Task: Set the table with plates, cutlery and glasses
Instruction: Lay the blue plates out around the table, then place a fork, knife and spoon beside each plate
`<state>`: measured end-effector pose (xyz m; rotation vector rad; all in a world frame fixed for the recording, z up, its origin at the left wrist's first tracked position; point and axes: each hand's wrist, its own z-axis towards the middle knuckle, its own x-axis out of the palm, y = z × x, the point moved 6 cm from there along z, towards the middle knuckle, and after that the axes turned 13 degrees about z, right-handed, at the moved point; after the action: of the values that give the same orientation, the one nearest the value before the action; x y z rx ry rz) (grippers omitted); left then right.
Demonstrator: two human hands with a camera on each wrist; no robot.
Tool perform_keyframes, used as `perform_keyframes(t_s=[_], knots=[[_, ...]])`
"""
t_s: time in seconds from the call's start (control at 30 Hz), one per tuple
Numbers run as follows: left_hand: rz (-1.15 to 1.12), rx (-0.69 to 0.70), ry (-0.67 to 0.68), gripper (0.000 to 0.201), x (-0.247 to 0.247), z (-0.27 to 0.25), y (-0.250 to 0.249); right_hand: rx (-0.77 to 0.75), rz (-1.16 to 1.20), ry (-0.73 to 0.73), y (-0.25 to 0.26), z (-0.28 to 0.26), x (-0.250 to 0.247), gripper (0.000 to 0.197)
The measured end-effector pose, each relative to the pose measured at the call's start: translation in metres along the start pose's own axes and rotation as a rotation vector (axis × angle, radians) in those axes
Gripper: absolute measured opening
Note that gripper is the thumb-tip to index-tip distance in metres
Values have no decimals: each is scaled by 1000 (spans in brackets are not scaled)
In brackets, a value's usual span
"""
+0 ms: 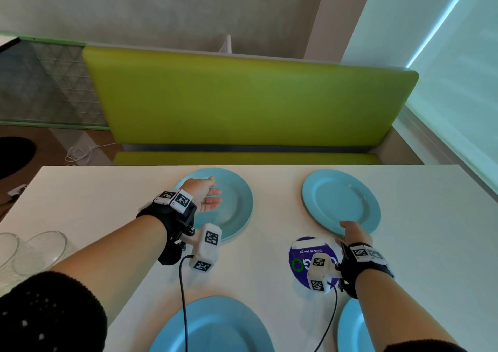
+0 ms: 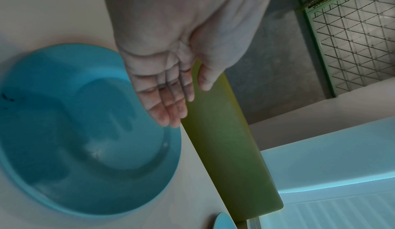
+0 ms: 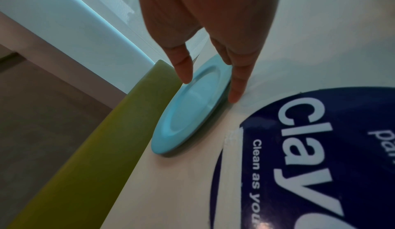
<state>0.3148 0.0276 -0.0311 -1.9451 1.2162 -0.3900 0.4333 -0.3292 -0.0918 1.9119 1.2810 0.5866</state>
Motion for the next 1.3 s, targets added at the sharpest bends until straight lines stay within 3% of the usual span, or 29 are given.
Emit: perform_keyframes(t_s=[0.37,0.5,0.6,0.7,0.83,1.1,1.3], knots=[[6,-5,7,36,-9,-8,10,-9,-140,18,-6,-3,-3,53],[-16,-11,26,28,-19,-19,19,-13,-209,32,-13,-11,-2,39],[-19,-9,43,21,-29,-29,27,-10,-207,33,-15,-39,3,23],[-6,-3,67,19,-42,-43,39,-3,-236,58,-24,-67,8,21],[18,24,115,18,-61,-67,60,-20,-222,158,-47,-111,18,6],[222,71,276,18,-114,-131,131,6,-136,218,-130,-251,22,23],[498,55,350,17,-169,-176,204,47,-231,280,-203,-335,23,15]])
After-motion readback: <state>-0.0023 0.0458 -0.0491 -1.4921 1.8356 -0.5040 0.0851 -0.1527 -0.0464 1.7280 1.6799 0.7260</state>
